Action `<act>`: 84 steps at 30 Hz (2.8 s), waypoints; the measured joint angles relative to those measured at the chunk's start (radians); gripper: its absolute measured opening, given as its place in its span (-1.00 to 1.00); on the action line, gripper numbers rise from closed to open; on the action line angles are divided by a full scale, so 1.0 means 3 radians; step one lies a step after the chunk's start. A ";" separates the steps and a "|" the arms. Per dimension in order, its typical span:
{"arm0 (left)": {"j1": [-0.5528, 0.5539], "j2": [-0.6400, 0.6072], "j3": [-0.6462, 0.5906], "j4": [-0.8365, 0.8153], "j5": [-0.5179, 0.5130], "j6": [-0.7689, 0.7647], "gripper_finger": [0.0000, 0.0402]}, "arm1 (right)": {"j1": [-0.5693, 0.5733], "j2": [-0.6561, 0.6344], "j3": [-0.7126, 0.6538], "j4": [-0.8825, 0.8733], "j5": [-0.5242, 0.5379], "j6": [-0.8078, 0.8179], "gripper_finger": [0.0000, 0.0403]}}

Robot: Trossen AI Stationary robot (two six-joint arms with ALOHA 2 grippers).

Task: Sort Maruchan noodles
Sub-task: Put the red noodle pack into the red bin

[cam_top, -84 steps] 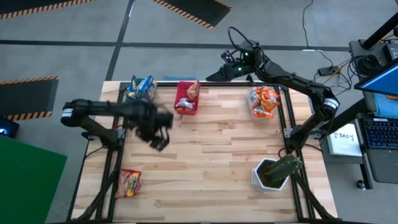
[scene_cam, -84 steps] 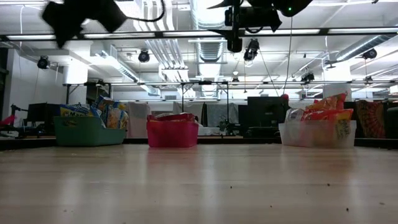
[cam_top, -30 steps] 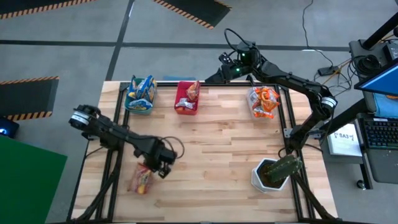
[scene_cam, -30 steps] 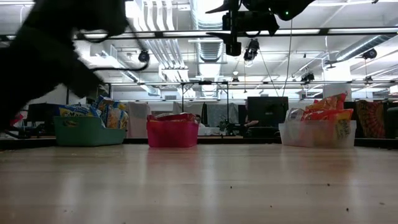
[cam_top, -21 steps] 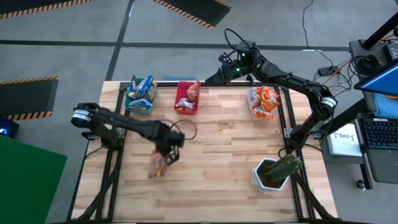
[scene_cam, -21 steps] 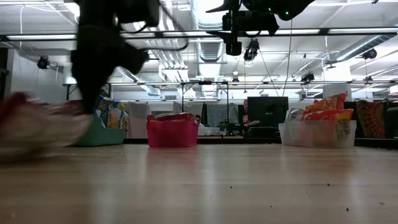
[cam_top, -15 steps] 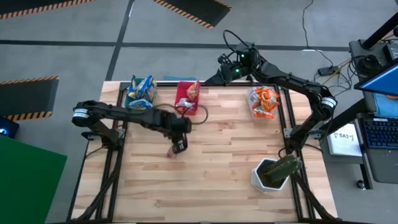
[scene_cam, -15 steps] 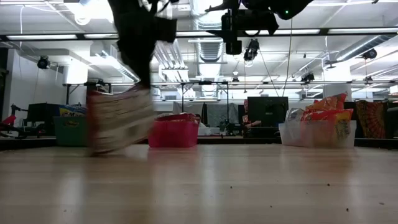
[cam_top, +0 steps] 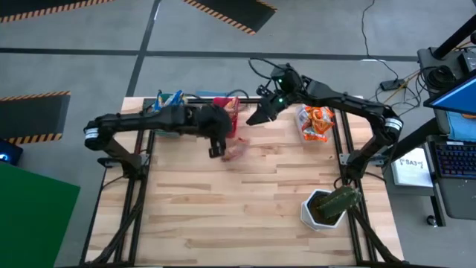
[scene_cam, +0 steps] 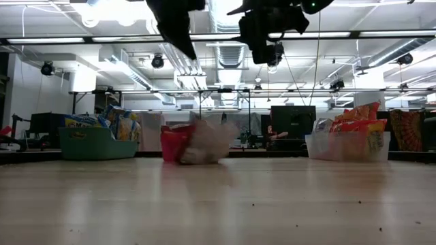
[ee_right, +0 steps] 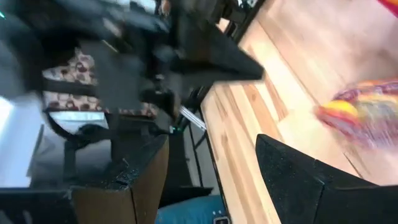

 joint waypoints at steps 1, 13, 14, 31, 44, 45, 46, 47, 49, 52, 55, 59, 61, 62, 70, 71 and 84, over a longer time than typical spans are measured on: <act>0.0030 -0.0033 0.0042 -0.0012 -0.0004 0.0075 -1.00 | 0.0003 -0.0019 0.0000 -0.0043 -0.0005 -0.0047 0.15; 0.0078 -0.0185 0.0557 -0.0020 0.0414 0.0128 -1.00 | -0.0003 -0.0409 0.0001 -0.0180 0.0322 -0.1029 0.15; 0.0076 -0.0185 0.0560 -0.0033 0.0448 0.0113 -1.00 | -0.0003 -0.0416 0.0001 -0.0204 0.0427 -0.0990 0.15; 0.0075 -0.0192 -0.0198 0.0344 0.0660 -0.0103 -1.00 | -0.0001 0.0262 0.0001 -0.1486 0.1202 -0.0789 0.15; 0.0089 0.0033 -0.1765 0.2369 0.0707 -0.0650 -1.00 | 0.0058 0.0950 0.0001 -0.1447 0.1223 -0.0925 0.24; 0.0076 0.0064 -0.1824 0.2430 0.0706 -0.0693 -1.00 | 0.0059 0.0993 0.0001 -0.1437 0.1223 -0.0961 0.26; 0.0074 0.0093 -0.1885 0.2509 0.0706 -0.0725 -1.00 | 0.0067 0.1044 0.0001 -0.1413 0.1224 -0.0994 0.29; 0.0069 0.0128 -0.1942 0.2578 0.0706 -0.0760 -1.00 | 0.0072 0.1097 0.0001 -0.1372 0.1224 -0.1028 0.32; 0.0072 0.0207 -0.2023 0.2755 0.0697 -0.0816 -1.00 | 0.0075 0.1200 0.0001 -0.1297 0.1228 -0.1096 0.38; 0.0076 0.0313 -0.2092 0.2951 0.0678 -0.0868 -1.00 | 0.0078 0.1322 0.0001 -0.1140 0.1300 -0.1169 0.44; 0.0075 0.0451 -0.2107 0.2963 0.0678 -0.0872 -1.00 | 0.0077 0.1437 0.0001 -0.1002 0.1334 -0.1246 0.48; 0.0075 0.0608 -0.2121 0.2993 0.0679 -0.0876 -1.00 | 0.0082 0.1531 0.0000 -0.0913 0.1307 -0.1325 0.51; 0.0075 0.0682 -0.2122 0.3014 0.0681 -0.0893 -1.00 | 0.0093 0.1547 0.0001 -0.0925 0.1254 -0.1399 0.52; 0.0075 0.0713 -0.2120 0.3022 0.0684 -0.0904 -1.00 | 0.0100 0.1551 0.0000 -0.0926 0.1220 -0.1417 0.52; 0.0075 0.0810 -0.2117 0.3160 0.0683 -0.0957 -1.00 | 0.0142 0.1549 0.0000 -0.0711 0.0849 -0.1363 0.47; 0.0075 0.0811 -0.2119 0.3178 0.0683 -0.0958 -1.00 | 0.0157 0.1555 0.0000 -0.0669 0.0826 -0.1352 0.46; 0.0074 0.0814 -0.2122 0.3201 0.0659 -0.1068 -1.00 | 0.0346 0.1593 -0.0010 -0.0399 0.0648 -0.1430 0.06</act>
